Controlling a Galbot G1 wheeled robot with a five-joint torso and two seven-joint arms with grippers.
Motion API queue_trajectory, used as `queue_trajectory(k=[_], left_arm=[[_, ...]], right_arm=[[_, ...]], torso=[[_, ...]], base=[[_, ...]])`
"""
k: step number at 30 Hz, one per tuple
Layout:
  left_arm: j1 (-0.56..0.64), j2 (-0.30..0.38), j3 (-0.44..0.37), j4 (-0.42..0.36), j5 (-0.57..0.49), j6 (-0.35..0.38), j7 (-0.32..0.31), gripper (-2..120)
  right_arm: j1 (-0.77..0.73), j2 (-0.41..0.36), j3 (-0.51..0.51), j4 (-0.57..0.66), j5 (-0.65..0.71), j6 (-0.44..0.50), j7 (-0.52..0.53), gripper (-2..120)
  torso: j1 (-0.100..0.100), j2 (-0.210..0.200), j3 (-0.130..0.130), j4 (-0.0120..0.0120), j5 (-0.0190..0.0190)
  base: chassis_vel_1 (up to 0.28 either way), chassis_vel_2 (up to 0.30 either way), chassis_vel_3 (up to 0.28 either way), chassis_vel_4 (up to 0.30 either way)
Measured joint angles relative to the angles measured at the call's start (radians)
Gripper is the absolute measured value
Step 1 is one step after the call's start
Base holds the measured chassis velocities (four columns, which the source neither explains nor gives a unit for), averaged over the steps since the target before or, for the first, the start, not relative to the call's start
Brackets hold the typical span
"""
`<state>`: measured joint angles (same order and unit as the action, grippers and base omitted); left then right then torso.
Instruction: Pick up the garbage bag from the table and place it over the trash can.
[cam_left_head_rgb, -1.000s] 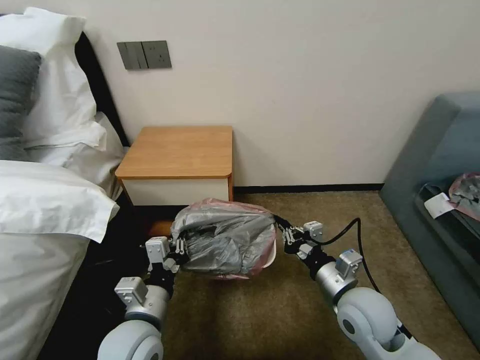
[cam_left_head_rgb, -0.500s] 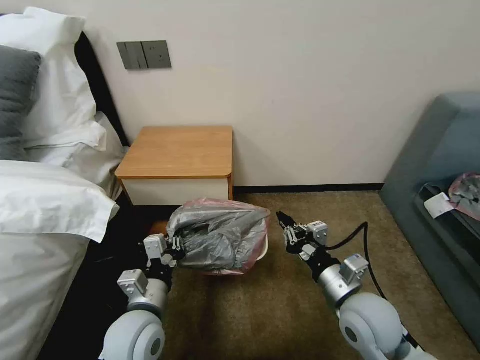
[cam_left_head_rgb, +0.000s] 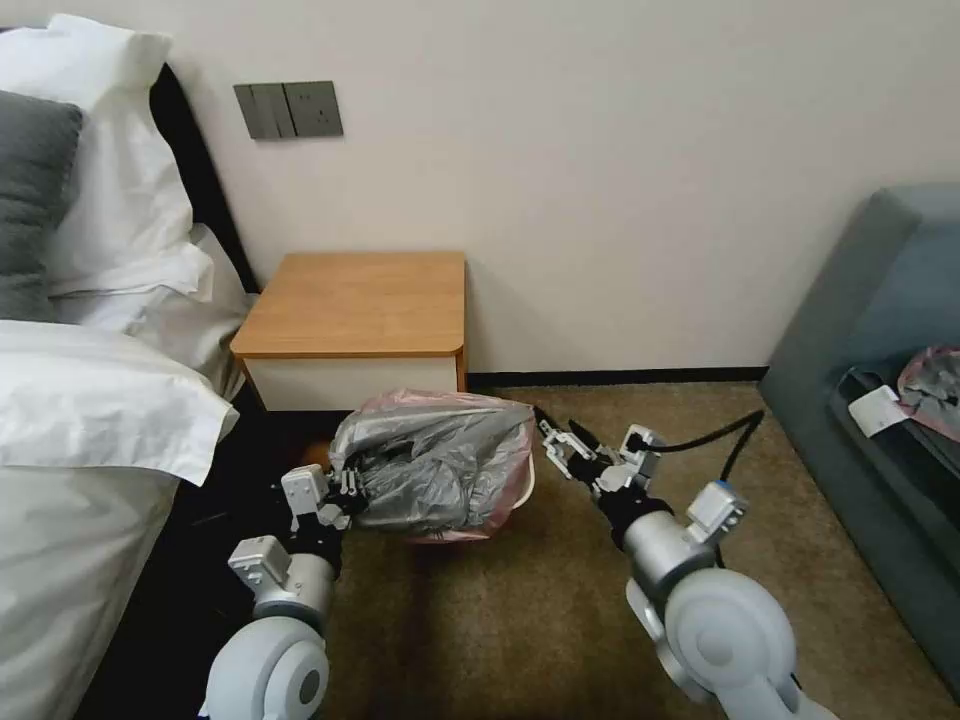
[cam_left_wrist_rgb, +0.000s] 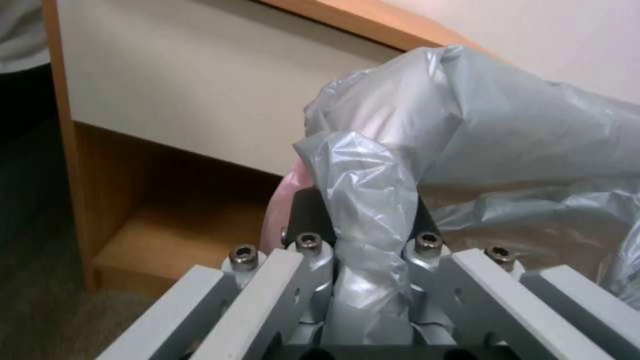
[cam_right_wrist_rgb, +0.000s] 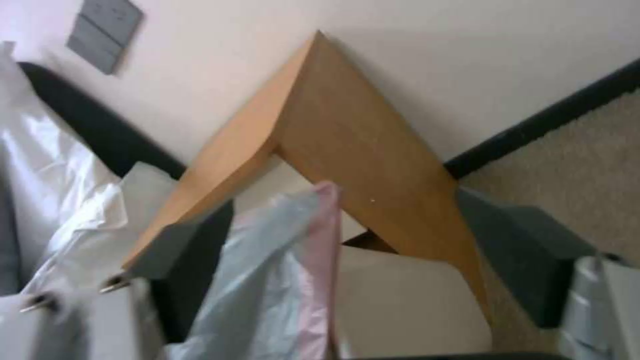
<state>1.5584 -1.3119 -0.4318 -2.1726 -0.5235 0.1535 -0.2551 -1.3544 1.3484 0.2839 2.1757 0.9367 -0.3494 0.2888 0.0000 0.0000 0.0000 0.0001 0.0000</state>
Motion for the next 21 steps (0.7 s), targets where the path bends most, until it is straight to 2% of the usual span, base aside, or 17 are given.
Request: queue_trajectory(k=[3, 10, 13, 16, 17, 19, 21], left_arm=[[-0.003, -0.001, 0.002, -0.002, 0.0, 0.001, -0.002, 9], [0.001, -0.003, 0.001, -0.006, 0.0, 0.002, -0.004, 9], [0.004, -0.007, 0.001, -0.007, 0.0, 0.002, -0.005, 9], [0.009, -0.009, 0.002, -0.009, 0.001, 0.002, -0.005, 9], [0.009, -0.009, 0.002, -0.009, 0.001, 0.002, -0.005, 9], [0.011, -0.009, 0.001, -0.01, 0.001, 0.001, -0.006, 9], [0.011, -0.009, 0.001, -0.01, 0.001, 0.001, -0.007, 9]], right_arm=[[0.013, 0.03, -0.004, -0.037, -0.002, -0.001, -0.006, 99], [0.016, 0.051, -0.001, -0.062, -0.011, 0.013, -0.049, 100], [0.021, 0.061, -0.002, -0.065, -0.02, 0.02, -0.066, 96], [0.024, 0.077, -0.006, -0.067, -0.033, 0.022, -0.081, 83], [0.024, 0.077, -0.006, -0.067, -0.033, 0.022, -0.081, 83], [0.025, 0.088, -0.008, -0.075, -0.046, 0.025, -0.088, 72], [0.024, 0.09, -0.009, -0.078, -0.053, 0.027, -0.092, 69]], torso=[[0.0, 0.0, 0.0, 0.0, -0.0001], [0.0, 0.0, 0.0, -0.0001, -0.0001], [0.0, 0.0, 0.0, -0.0001, 0.0], [0.0, 0.0, 0.0, 0.0, -0.0001], [0.0, 0.0, 0.0, 0.0, -0.0001], [0.0, 0.0, 0.0, -0.0001, 0.0], [0.0, 0.0, 0.0, -0.0001, 0.0]], base=[[0.0, 0.0, 0.0, 0.0], [0.0, 0.0, 0.0, 0.0], [0.0, 0.0, 0.0, 0.0], [0.0, 0.0, 0.0, 0.0], [0.0, 0.0, 0.0, 0.0], [0.0, 0.0, 0.0, 0.0], [0.0, 0.0, 0.0, 0.0]])
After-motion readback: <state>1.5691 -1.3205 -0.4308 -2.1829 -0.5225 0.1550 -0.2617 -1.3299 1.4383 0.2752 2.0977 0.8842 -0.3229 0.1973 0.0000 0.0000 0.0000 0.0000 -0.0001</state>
